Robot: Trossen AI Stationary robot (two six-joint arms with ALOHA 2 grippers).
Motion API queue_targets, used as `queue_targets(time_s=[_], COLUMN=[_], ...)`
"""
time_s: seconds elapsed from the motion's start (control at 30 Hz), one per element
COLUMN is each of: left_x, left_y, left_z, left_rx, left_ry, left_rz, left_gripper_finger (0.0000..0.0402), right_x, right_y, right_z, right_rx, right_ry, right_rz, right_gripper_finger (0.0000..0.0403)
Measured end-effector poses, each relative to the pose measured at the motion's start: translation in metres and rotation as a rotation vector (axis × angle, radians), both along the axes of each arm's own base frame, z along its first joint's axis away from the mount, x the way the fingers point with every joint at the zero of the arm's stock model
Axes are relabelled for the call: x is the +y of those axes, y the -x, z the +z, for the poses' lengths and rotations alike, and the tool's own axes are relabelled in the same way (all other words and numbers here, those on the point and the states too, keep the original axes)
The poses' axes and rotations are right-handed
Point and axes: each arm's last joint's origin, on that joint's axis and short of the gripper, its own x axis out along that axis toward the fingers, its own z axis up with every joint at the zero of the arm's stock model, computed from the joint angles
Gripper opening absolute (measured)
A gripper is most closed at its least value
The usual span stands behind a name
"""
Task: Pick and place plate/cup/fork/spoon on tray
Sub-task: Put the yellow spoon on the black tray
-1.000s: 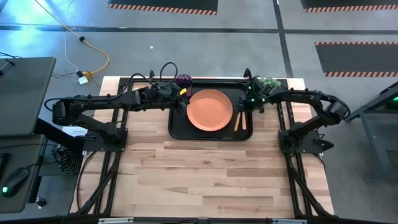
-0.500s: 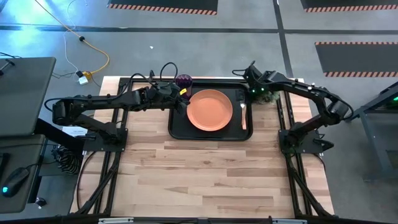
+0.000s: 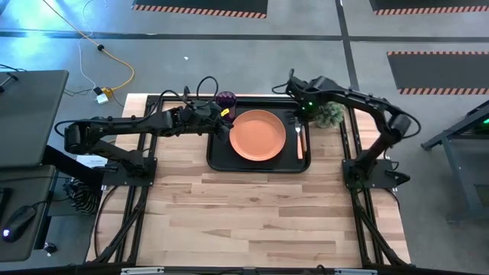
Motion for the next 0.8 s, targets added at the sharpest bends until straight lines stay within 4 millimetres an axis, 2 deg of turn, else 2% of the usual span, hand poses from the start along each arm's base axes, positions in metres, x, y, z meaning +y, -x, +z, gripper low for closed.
queue_targets(time_s=[0.3, 0.8], left_x=[0.0, 0.006], left_y=[0.0, 0.002], left_z=[0.0, 0.0], left_rx=[-0.001, 0.007], left_ry=[0.003, -0.016], left_rz=[0.001, 0.011], left_gripper_finger=[0.0037, 0.0037], right_x=[-0.005, -0.014], right_y=[-0.031, -0.051], right_z=[-0.021, -0.068], right_rx=[0.132, 0.206], right_ry=[-0.08, -0.123], right_rz=[0.044, -0.011], right_gripper_finger=[0.0, 0.0])
